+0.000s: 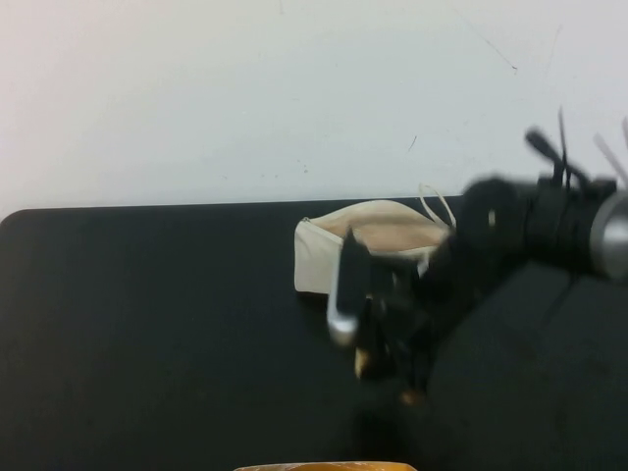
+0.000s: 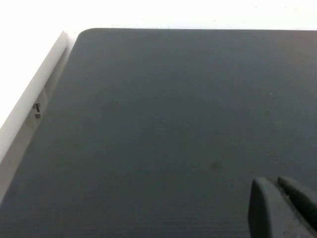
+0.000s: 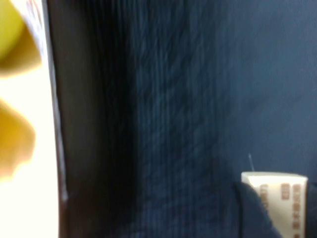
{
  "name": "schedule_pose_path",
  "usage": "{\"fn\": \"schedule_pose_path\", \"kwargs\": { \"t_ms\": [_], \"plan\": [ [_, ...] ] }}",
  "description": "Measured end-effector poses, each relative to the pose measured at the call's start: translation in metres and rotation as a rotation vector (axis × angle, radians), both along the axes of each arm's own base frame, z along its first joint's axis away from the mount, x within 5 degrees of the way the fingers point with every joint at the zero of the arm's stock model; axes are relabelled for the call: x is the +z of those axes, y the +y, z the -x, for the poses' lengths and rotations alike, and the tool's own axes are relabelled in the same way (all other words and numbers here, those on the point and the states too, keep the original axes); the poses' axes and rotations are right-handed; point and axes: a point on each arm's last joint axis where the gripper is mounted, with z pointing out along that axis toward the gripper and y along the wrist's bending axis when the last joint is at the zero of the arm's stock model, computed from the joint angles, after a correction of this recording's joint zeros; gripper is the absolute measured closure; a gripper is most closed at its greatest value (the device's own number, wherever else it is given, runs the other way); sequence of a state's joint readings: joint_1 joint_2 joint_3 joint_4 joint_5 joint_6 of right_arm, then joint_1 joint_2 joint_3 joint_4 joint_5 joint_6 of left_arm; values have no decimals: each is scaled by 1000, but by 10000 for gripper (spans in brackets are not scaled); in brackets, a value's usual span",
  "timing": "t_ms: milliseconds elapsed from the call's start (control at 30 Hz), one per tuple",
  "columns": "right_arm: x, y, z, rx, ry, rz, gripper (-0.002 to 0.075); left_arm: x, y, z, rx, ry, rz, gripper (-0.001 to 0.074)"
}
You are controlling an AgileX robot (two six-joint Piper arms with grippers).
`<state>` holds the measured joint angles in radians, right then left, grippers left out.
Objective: Put eraser into pencil case
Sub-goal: Pick up the eraser from the table, then place the eraser on the pencil case
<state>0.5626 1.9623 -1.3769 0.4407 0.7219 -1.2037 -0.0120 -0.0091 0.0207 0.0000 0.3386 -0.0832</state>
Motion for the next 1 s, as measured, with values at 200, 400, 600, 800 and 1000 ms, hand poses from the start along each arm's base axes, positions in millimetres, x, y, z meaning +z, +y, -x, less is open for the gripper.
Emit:
{"fn": "schedule_pose_path", "kwargs": {
  "t_ms": [200, 400, 600, 800, 1000],
  "plan": [
    [74, 12, -21, 37, -184, -81, 524, 0, 0, 0, 0, 0, 0, 736],
    [116, 15, -54, -100, -500, -157, 524, 0, 0, 0, 0, 0, 0, 736],
    [95, 3, -81, -360, -443, -233, 524, 0, 0, 0, 0, 0, 0, 736],
    [70, -6, -89, -501, -310, -192, 404, 0, 0, 0, 0, 0, 0, 736],
    [82, -11, -85, -518, -306, -157, 323, 0, 0, 0, 0, 0, 0, 736]
  ]
}}
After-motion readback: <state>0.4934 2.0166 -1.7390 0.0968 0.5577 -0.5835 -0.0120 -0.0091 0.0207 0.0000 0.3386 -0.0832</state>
